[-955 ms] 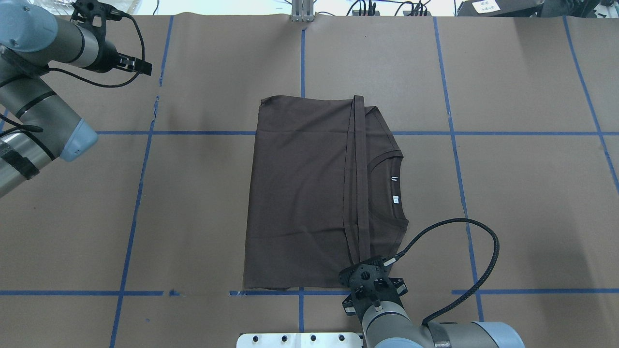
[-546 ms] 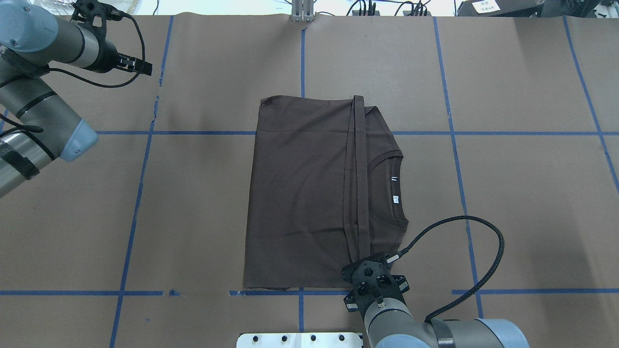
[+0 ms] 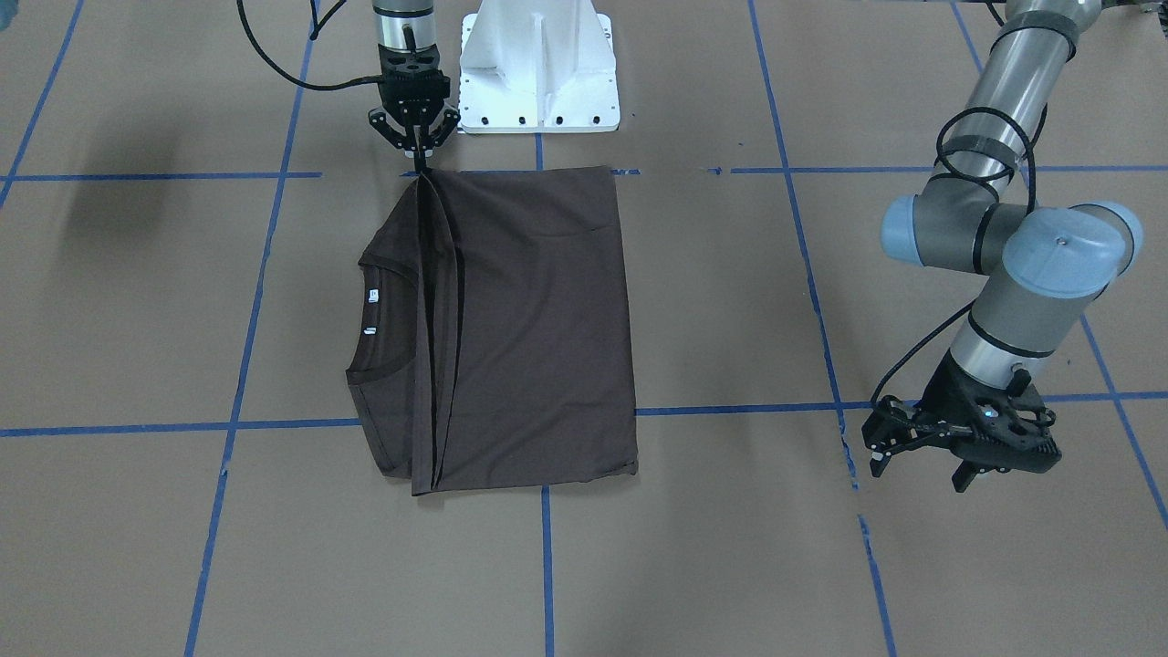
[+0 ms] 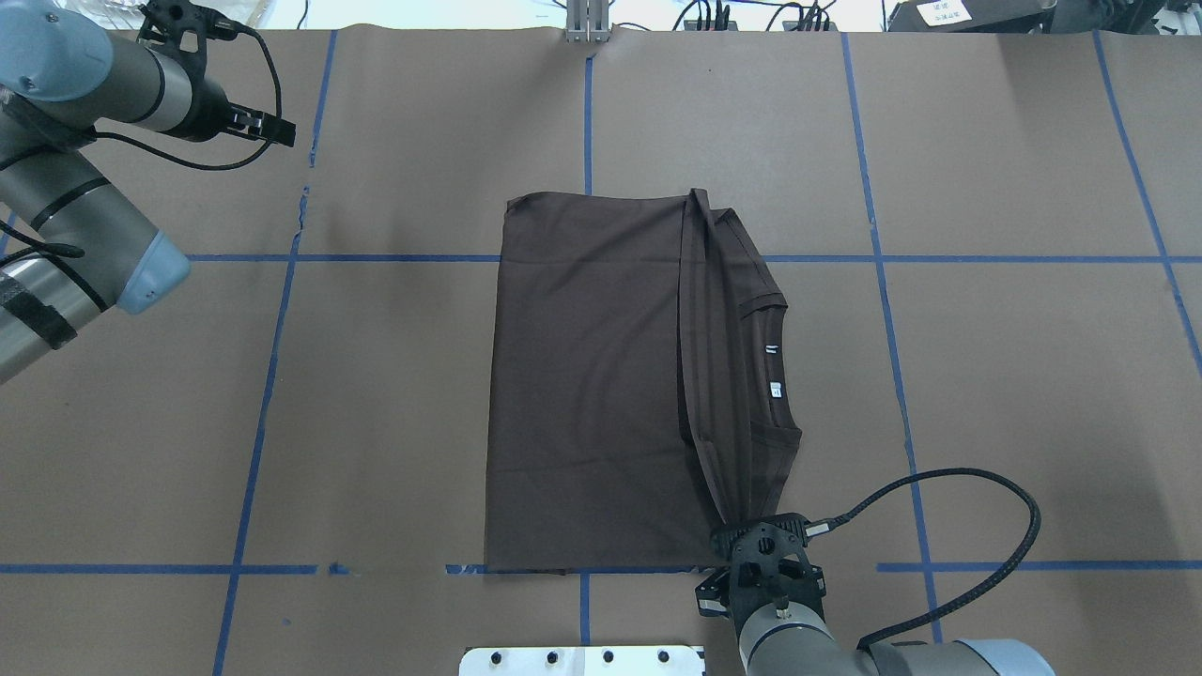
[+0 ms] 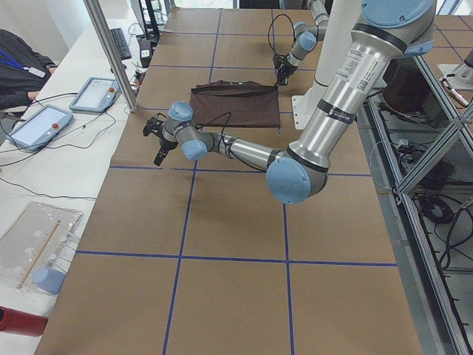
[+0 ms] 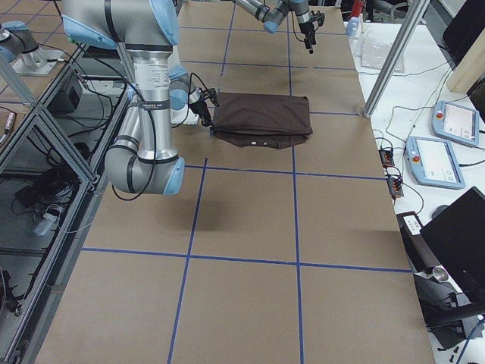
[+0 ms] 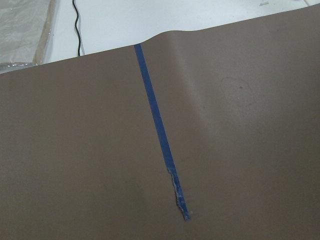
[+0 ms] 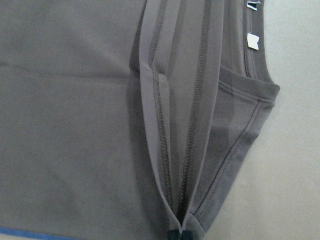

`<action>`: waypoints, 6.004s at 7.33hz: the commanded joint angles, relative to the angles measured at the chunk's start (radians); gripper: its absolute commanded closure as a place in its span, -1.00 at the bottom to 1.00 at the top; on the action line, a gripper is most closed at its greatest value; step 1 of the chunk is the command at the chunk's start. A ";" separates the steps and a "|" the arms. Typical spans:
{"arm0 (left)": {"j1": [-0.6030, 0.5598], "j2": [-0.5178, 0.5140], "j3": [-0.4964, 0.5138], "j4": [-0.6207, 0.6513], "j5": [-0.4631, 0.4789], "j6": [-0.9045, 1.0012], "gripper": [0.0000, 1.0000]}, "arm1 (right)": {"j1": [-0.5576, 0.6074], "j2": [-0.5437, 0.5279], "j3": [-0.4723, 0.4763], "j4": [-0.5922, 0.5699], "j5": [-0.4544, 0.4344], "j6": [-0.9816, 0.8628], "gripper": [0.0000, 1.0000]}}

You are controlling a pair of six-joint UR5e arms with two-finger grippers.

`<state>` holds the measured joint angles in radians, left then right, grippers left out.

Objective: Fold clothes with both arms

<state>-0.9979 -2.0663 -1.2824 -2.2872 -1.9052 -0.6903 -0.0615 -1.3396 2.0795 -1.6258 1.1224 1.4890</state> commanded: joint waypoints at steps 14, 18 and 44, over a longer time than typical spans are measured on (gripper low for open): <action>0.001 0.000 0.000 0.000 -0.002 -0.002 -1.00 | 0.243 0.180 -0.154 -0.084 0.275 -0.362 -1.00; 0.001 -0.002 0.000 0.000 -0.002 -0.003 -1.00 | 0.273 0.166 -0.151 -0.143 0.275 -0.414 -1.00; 0.849 0.230 -0.580 0.067 0.341 -1.144 0.00 | 0.316 -0.110 0.001 0.462 0.283 0.132 -1.00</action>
<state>-0.1632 -1.8390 -1.8628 -2.2197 -1.5658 -1.8348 0.2546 -1.4495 2.0801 -1.1643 1.4047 1.6216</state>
